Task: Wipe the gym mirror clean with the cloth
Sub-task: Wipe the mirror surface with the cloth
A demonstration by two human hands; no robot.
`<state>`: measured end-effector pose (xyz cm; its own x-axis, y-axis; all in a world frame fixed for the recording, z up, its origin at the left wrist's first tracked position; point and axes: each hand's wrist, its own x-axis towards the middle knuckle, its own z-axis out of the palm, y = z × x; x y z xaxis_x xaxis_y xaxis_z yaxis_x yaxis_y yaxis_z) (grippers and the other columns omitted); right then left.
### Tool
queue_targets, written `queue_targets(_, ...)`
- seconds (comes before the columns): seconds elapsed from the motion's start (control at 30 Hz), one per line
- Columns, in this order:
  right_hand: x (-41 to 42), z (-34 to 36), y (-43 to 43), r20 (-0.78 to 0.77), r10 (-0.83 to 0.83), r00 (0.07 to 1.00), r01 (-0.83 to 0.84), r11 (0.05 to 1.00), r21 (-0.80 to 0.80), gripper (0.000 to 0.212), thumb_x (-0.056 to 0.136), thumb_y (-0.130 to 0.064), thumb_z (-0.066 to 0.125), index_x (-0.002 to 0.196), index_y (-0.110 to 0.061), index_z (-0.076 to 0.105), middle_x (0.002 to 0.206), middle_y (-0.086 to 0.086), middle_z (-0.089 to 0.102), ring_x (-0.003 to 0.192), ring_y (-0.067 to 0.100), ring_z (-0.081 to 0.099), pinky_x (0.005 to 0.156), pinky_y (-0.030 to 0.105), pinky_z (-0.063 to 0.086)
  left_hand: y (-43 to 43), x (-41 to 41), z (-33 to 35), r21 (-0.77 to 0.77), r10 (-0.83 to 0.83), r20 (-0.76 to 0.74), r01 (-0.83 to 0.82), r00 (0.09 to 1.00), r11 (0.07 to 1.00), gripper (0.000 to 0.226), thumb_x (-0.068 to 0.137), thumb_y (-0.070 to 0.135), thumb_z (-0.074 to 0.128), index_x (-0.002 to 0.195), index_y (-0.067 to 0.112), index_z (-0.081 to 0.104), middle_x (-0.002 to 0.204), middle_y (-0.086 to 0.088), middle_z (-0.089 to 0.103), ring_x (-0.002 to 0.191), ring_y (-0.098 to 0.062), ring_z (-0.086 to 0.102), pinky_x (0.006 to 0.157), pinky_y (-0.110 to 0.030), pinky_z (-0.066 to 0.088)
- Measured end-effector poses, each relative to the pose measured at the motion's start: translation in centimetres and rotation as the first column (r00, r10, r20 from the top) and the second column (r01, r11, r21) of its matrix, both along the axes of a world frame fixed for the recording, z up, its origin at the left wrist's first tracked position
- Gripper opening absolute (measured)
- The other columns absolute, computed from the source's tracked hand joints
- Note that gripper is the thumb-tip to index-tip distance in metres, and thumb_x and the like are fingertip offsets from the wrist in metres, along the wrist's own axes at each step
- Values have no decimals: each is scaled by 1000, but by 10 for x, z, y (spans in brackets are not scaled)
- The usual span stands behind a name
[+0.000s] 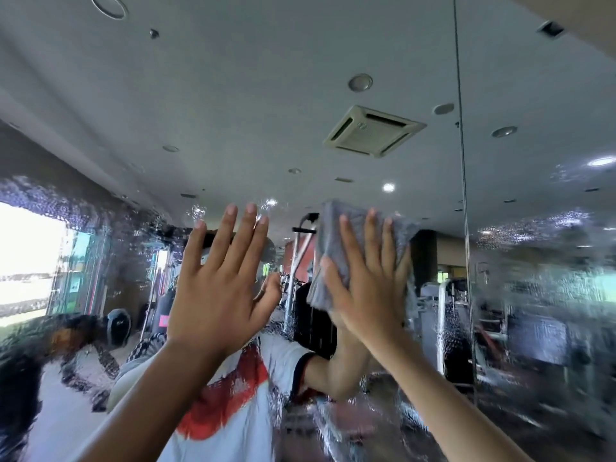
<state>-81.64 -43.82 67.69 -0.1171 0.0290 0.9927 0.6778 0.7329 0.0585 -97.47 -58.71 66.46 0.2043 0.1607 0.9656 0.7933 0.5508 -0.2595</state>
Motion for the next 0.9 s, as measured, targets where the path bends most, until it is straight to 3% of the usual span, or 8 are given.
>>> queue_targets(0.1, 11, -40, 4, 278, -38, 960, -33, 968, 249, 67, 100, -65, 22, 157, -31, 15, 165, 12, 14, 151, 34, 12, 122, 56, 0, -1, 0, 1, -20, 5, 2, -5, 1000, 1000, 71, 100, 49, 26, 157, 6, 26, 166, -11, 18, 154, -28, 18, 123, -56, 14)
queue_targets(0.17, 28, -45, 18, 335, -62, 940, -50, 947, 316, 69, 99, -68, 19, 158, -36, 6, 165, 7, 12, 151, 31, 13, 121, 55, 9, -1, -1, 0, -22, 7, 4, -7, 1000, 1000, 71, 100, 49, 26, 157, 7, 26, 166, -10, 18, 154, -28, 17, 123, -56, 14)
queue_targets(0.37, 15, 13, 15, -133, 15, 991, -26, 997, -76, 66, 98, -68, 8, 156, -36, 7, 165, 3, 5, 152, 26, 4, 117, 64, 13, -1, 1, -9, -13, 0, 15, 0, 1000, 1000, 71, 100, 48, 29, 157, 6, 26, 166, -12, 19, 154, -29, 16, 122, -57, 16)
queue_targets(0.43, -4, 14, -1, -142, 25, 990, -37, 996, -83, 68, 98, -68, 7, 156, -34, 7, 165, 5, 3, 152, 29, 3, 119, 62, 5, -4, 0, -17, -13, -15, 6, 15, 1000, 1000, 69, 100, 48, 29, 157, 7, 28, 165, -11, 22, 153, -29, 18, 123, -56, 16)
queue_targets(0.63, 25, -50, 18, 324, -74, 943, -47, 935, 351, 70, 98, -66, 27, 158, -34, 10, 166, 4, 7, 154, 29, 4, 122, 55, 1, -9, -1, -22, -47, 14, 36, -12, 999, 999, 70, 102, 51, 20, 158, 9, 25, 166, -10, 18, 154, -28, 13, 125, -53, 7)
queue_targets(0.7, 39, -42, 38, 237, -62, 969, -6, 961, 278, 68, 98, -67, 22, 157, -32, 15, 165, 7, 13, 153, 28, 5, 121, 58, 9, -7, 2, -31, -36, 5, 48, -4, 999, 999, 70, 101, 48, 25, 158, 8, 24, 166, -11, 17, 154, -30, 14, 124, -55, 10)
queue_targets(0.77, 40, -17, 41, 57, -26, 998, 22, 997, 72, 69, 99, -67, 16, 156, -29, 20, 165, 10, 16, 152, 29, 9, 119, 61, 15, -5, 3, -38, -24, 4, 51, -3, 999, 1000, 70, 101, 47, 27, 158, 8, 24, 166, -11, 16, 154, -32, 16, 123, -57, 14)
queue_targets(0.9, 7, 6, 7, -174, 23, 984, -48, 989, -139, 69, 98, -67, 11, 157, -31, 12, 166, 7, 8, 152, 30, 5, 119, 62, 5, -6, 1, -37, -27, 9, 46, -7, 999, 1000, 69, 103, 50, 22, 159, 10, 22, 167, -10, 15, 154, -30, 15, 123, -55, 12)
